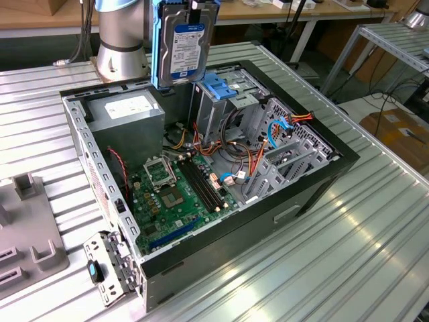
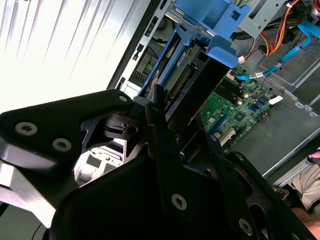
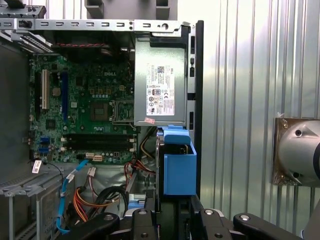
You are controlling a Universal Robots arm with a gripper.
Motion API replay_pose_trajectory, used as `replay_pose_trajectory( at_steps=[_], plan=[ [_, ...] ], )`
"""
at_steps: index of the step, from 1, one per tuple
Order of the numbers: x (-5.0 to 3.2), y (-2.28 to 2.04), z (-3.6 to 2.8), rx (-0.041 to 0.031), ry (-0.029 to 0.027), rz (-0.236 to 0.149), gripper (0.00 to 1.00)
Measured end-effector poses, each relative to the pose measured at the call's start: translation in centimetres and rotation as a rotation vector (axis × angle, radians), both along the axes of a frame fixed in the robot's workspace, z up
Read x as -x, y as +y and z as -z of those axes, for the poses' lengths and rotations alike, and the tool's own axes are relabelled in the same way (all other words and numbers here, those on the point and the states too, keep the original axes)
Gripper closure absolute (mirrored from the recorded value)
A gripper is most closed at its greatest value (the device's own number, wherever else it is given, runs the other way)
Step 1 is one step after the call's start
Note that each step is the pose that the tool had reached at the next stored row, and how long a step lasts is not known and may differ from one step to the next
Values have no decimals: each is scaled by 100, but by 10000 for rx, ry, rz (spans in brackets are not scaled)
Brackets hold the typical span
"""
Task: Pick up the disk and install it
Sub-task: 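Pick up the disk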
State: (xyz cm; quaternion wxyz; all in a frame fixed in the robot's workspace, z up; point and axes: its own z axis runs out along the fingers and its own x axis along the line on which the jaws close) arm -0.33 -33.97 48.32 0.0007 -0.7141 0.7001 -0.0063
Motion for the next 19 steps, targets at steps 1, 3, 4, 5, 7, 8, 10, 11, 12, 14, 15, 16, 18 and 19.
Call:
replay_pose_trajectory(
  at_steps=[1, 3, 4, 5, 7, 8, 10, 11, 12, 14, 15, 16, 18, 19],
  plan=[
    [-9, 0, 0, 1, 0, 1, 65],
    [-57, 0, -1, 1, 0, 0, 65],
    [-81, 0, -1, 2, 0, -1, 65],
    [-117, 1, -1, 2, 0, 1, 65],
    [-217, 0, 1, -1, -1, 1, 65],
    [-268, 0, 0, 0, 0, 0, 65],
    [-372, 0, 0, 1, 0, 0, 65],
    [-440, 0, 0, 2, 0, 2, 65],
    [-505, 0, 0, 1, 0, -1, 65],
    [-603, 0, 0, 1, 0, -1, 65],
    [-643, 0, 0, 1, 0, 1, 65],
    [-701, 0, 0, 1, 0, -1, 65],
    [-822, 0, 0, 1, 0, 0, 65],
    [-875, 0, 0, 1, 0, 1, 65]
  ],
)
